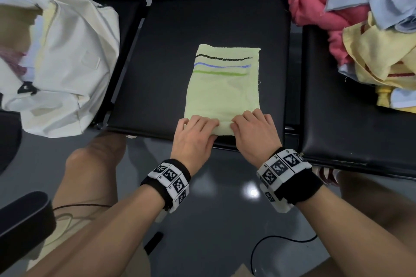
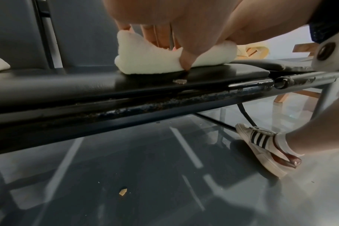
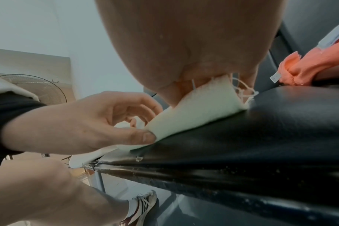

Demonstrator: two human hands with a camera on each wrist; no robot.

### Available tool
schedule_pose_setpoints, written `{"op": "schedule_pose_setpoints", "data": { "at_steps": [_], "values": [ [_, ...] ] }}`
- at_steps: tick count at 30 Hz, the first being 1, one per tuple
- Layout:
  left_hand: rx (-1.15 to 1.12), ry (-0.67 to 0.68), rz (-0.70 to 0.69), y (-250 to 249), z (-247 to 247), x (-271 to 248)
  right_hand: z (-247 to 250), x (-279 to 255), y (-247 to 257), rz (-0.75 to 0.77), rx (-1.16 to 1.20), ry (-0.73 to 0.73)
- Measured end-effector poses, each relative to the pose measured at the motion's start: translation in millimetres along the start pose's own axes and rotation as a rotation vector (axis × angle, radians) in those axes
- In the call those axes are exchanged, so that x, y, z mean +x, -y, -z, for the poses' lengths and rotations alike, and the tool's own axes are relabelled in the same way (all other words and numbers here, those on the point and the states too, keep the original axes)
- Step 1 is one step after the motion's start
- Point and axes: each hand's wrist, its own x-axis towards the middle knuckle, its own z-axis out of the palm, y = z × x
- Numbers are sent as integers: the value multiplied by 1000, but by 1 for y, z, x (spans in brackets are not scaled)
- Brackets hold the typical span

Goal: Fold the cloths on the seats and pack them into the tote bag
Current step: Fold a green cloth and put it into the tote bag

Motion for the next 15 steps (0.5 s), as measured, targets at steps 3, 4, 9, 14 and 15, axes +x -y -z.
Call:
{"op": "schedule_pose_setpoints", "data": {
  "at_steps": [3, 4, 9, 14, 15],
  "values": [
    [-4, 7, 5, 0, -1, 3, 4, -1, -3, -8, 48, 14],
    [-3, 19, 14, 0, -1, 3, 4, -1, -4, 7, 44, 8],
    [-31, 91, 40, 1, 1, 6, 2, -3, -8, 92, 130, -60],
    [-76, 142, 51, 4, 3, 6, 1, -4, -4, 159, 123, -116],
    [-78, 150, 53, 5, 3, 7, -1, -4, -3, 157, 119, -131]
  ]
}}
